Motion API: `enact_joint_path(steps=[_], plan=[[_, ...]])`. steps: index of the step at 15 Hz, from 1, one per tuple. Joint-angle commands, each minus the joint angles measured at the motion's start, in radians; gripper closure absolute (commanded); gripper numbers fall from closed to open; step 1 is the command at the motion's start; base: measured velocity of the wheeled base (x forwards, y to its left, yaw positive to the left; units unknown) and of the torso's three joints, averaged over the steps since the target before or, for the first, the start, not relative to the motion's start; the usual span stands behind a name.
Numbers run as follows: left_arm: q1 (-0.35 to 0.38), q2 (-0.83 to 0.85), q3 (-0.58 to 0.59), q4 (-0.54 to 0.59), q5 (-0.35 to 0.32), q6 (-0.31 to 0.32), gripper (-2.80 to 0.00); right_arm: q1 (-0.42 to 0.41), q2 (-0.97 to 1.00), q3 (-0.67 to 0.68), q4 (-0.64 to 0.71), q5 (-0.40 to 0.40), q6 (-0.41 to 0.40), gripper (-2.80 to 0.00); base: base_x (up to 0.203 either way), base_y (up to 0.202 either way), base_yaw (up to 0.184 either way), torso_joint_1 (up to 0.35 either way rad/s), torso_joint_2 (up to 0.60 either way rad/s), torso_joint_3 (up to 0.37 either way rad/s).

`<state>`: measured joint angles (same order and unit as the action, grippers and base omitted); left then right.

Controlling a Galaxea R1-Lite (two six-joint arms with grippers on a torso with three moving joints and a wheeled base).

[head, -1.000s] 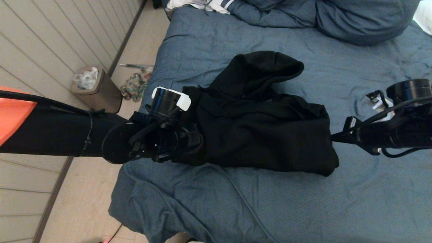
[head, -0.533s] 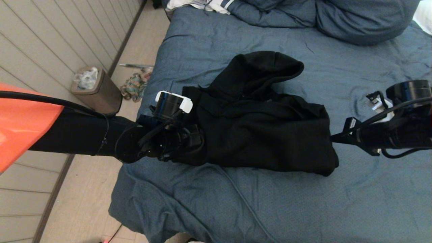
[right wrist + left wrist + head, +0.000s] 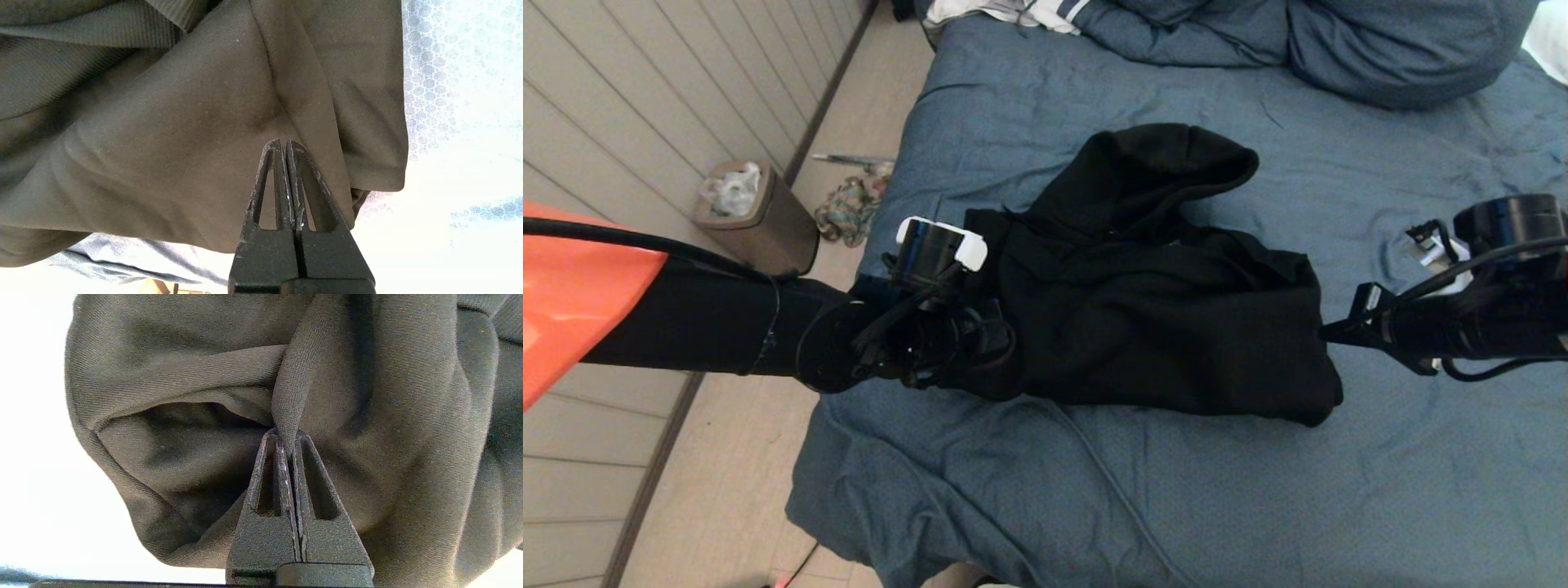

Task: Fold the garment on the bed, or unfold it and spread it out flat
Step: Fold the black sweatshirt

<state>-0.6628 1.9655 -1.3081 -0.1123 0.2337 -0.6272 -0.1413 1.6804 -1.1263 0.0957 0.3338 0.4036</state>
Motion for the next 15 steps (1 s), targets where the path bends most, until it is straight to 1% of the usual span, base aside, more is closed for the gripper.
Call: enact_joint_path(steps=[1,4,6,8,10,13,15], plan=[[0.002,-0.005,0.003,-0.001,0.001,-0.004,0.00,-0.001,0.005,0.000,-0.001,0.003,0.002,0.00,0.000,0.000,0.000,0.000,0.00,0.000],[0.008,-0.023,0.004,-0.003,0.005,-0.005,0.00,-0.001,0.007,0.000,-0.001,0.002,0.003,0.00,0.000,0.000,0.000,0.000,0.00,0.000],[0.065,-0.047,-0.004,-0.004,0.006,-0.003,0.00,0.000,0.010,0.000,-0.001,0.002,0.003,0.00,0.000,0.000,0.000,0.000,0.00,0.000],[0.146,-0.087,-0.015,-0.002,0.002,-0.001,0.00,0.000,0.013,0.000,-0.001,0.002,0.001,0.00,0.000,0.000,0.000,0.000,0.00,0.000],[0.193,-0.118,-0.012,0.000,0.000,-0.009,0.00,0.000,0.021,-0.002,-0.002,0.002,0.001,0.00,0.000,0.000,0.000,0.000,0.00,0.000],[0.190,-0.094,0.016,-0.009,-0.002,-0.012,0.00,-0.002,0.033,-0.006,-0.001,-0.001,0.001,0.00,0.000,0.000,0.000,0.000,0.00,0.000],[0.164,-0.076,0.032,-0.009,-0.002,-0.013,0.00,-0.003,0.033,-0.009,-0.002,0.001,0.001,0.00,0.000,0.000,0.000,0.000,0.00,0.000]])
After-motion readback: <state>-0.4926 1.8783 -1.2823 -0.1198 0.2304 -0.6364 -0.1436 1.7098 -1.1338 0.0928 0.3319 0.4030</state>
